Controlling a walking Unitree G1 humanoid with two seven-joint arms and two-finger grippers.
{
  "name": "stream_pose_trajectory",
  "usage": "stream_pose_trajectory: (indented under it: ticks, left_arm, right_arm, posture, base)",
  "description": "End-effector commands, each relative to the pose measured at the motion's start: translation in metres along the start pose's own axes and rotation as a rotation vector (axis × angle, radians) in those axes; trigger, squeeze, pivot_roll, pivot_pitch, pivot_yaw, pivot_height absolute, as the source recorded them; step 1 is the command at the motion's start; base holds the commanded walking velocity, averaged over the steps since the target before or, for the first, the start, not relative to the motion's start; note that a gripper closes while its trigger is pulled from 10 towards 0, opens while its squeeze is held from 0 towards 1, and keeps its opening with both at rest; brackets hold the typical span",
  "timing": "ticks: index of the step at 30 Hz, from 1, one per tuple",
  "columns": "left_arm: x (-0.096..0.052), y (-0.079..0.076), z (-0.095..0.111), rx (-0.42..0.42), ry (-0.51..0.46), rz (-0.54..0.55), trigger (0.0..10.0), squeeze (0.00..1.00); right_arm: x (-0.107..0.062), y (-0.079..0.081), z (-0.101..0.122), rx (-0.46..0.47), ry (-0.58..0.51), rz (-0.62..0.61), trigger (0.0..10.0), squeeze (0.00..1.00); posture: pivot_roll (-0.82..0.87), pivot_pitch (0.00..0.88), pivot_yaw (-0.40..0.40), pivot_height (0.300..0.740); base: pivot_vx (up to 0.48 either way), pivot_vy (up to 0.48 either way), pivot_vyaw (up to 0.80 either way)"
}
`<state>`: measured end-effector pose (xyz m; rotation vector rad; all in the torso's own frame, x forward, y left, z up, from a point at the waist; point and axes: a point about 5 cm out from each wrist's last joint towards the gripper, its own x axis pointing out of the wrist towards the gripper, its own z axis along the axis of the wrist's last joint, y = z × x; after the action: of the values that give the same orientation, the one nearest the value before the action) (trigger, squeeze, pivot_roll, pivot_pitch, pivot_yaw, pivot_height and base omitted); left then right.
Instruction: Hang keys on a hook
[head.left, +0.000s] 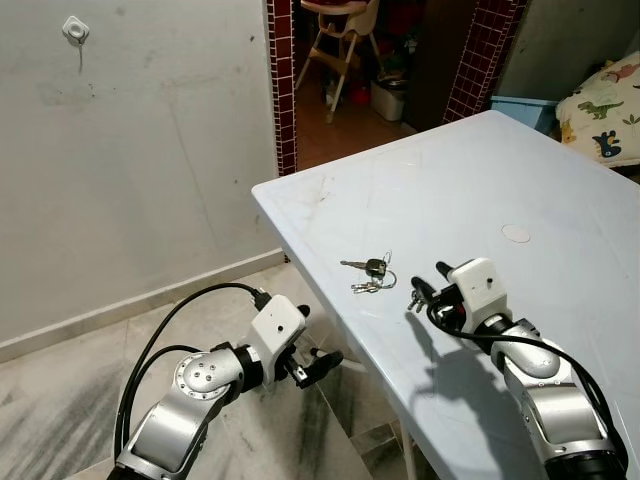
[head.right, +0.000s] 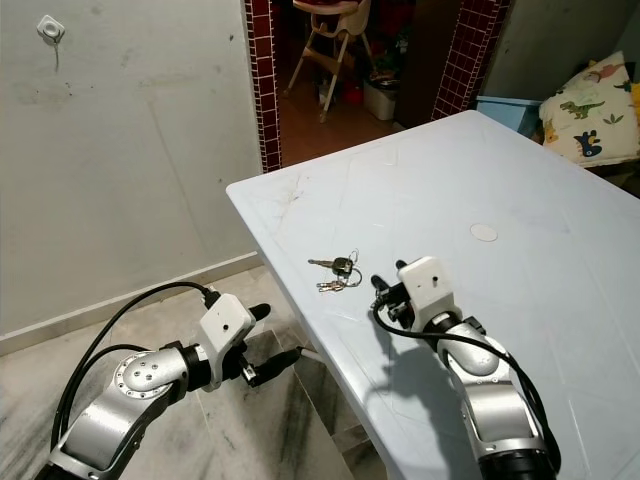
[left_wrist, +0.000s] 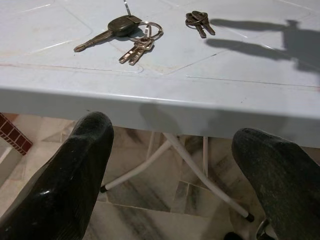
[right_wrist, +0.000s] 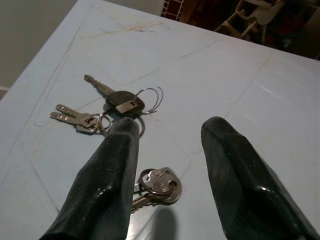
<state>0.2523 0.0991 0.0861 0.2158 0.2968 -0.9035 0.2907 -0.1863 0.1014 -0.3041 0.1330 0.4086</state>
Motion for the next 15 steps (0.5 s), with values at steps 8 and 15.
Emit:
stream_pose_trajectory:
  ticks: [8, 15]
  left_arm:
    - [-0.002, 0.000, -0.002, 0.005, 0.011, -0.013, 10.0, 0.00]
    - [-0.002, -0.001, -0.003, 0.003, 0.014, -0.015, 10.0, 0.00]
  right_arm:
    - [0.006, 0.011, -0.013, 0.029, 0.031, 0.081, 10.0, 0.95]
    - [0.004, 0.011, -0.025, 0.008, 0.073, 0.100, 10.0, 0.00]
  posture:
    - [0.10, 0.000, -0.007, 0.740]
    - [0.10, 0.000, -0.005, 0.740]
  base:
    - [0.000, 0.000, 0.00]
    - [0.000, 0.000, 0.00]
